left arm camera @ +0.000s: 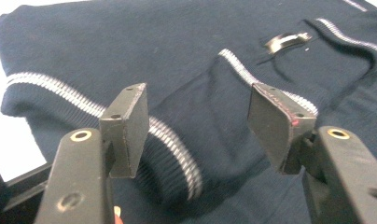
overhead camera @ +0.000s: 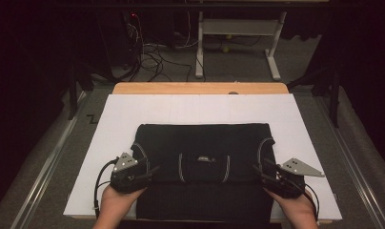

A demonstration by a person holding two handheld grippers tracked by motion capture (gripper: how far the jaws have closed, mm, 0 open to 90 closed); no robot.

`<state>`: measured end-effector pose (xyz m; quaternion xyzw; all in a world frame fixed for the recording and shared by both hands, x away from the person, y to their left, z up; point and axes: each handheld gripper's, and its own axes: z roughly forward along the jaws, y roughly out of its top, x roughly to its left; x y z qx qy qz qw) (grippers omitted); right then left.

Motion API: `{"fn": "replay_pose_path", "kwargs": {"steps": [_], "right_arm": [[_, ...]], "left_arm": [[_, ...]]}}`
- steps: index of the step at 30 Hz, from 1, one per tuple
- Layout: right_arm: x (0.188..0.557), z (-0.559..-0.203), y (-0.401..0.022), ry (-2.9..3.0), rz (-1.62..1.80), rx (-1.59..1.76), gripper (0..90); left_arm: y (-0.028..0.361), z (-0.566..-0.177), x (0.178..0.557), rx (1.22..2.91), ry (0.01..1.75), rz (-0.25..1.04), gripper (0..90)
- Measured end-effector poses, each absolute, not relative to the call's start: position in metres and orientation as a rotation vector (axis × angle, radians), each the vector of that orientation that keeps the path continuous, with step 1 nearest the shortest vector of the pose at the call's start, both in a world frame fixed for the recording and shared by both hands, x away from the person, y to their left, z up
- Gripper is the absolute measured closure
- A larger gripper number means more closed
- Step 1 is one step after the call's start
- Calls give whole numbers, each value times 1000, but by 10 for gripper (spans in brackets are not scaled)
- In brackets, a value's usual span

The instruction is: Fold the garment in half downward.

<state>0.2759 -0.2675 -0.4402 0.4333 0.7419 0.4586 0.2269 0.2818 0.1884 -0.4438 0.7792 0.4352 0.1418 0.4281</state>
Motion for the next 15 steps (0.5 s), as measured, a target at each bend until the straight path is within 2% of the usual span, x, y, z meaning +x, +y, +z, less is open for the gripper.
{"fn": "replay_pose_path", "kwargs": {"steps": [8, 15], "right_arm": [[297, -430, -243, 2091, 1236, 1171, 492], [314, -429, -219, 2130, 1218, 1164, 491]], "left_arm": [[158, -431, 305, 1950, 1064, 312, 363], [136, -432, 327, 1946, 1121, 267, 363]]}}
